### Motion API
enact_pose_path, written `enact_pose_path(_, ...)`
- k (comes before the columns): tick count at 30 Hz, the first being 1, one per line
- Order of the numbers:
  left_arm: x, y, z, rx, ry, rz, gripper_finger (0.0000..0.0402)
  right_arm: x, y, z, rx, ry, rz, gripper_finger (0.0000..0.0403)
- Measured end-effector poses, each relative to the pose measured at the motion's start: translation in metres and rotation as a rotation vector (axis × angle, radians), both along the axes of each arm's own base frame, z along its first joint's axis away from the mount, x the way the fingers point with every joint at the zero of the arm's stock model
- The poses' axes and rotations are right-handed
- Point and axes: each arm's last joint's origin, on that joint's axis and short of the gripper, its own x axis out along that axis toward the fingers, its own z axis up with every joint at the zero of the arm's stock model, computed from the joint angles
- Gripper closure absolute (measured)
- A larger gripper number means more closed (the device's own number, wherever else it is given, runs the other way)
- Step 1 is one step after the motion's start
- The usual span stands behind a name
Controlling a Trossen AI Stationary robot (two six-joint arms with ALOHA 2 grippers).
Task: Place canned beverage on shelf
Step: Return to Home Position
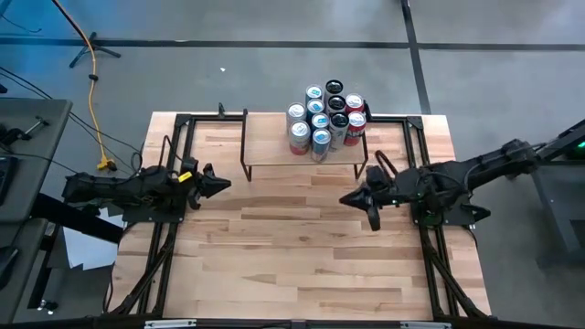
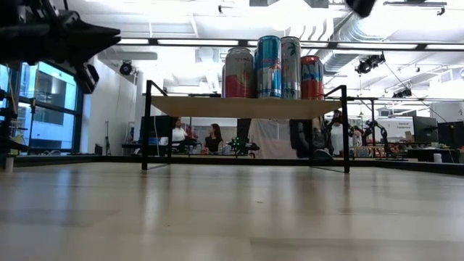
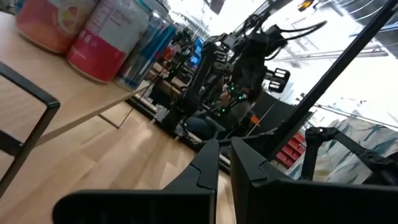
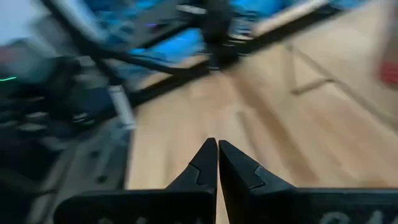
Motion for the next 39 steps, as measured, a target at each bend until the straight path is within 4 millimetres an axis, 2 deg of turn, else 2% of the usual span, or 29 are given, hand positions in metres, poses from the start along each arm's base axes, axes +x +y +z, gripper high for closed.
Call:
enact_pose_path(3,0.0,0.0,-0.001,0.001,0.015,0.0,0.0401,0.005,-0.012,-0.02,0.019,-0.087,0.098,0.0403)
enact_pose_path(5,0.0,0.0,-0.001,0.0,0.014,0.0,0.0401,0.002,-0.023,-0.025,0.01,-0.132,0.117,0.0403)
enact_pose_path(12,0.0,0.0,-0.001,0.0,0.007,0.001,0.0401,-0.029,-0.047,-0.04,-0.069,-0.184,0.075,0.0403)
enact_pose_path(18,-0.006,0.0,0.005,-0.002,-0.061,0.001,0.0401,-0.06,-0.051,-0.076,-0.047,-0.222,0.057,0.0403)
enact_pose_path(24,-0.008,0.0,0.005,-0.003,-0.069,-0.002,0.0401,-0.08,-0.054,-0.109,-0.058,-0.333,0.045,0.0403)
enact_pose_path(30,-0.007,0.0,-0.001,-0.001,-0.011,-0.005,0.0401,-0.09,-0.055,-0.139,-0.069,-0.397,0.037,0.0403)
enact_pose_path(34,-0.006,0.0,-0.01,0.003,0.09,-0.005,0.0401,-0.093,-0.055,-0.161,-0.066,-0.397,0.035,0.0403)
enact_pose_path(39,-0.006,-0.001,-0.013,0.008,0.121,-0.035,0.0401,-0.094,-0.055,-0.169,-0.092,-0.314,0.04,0.0403)
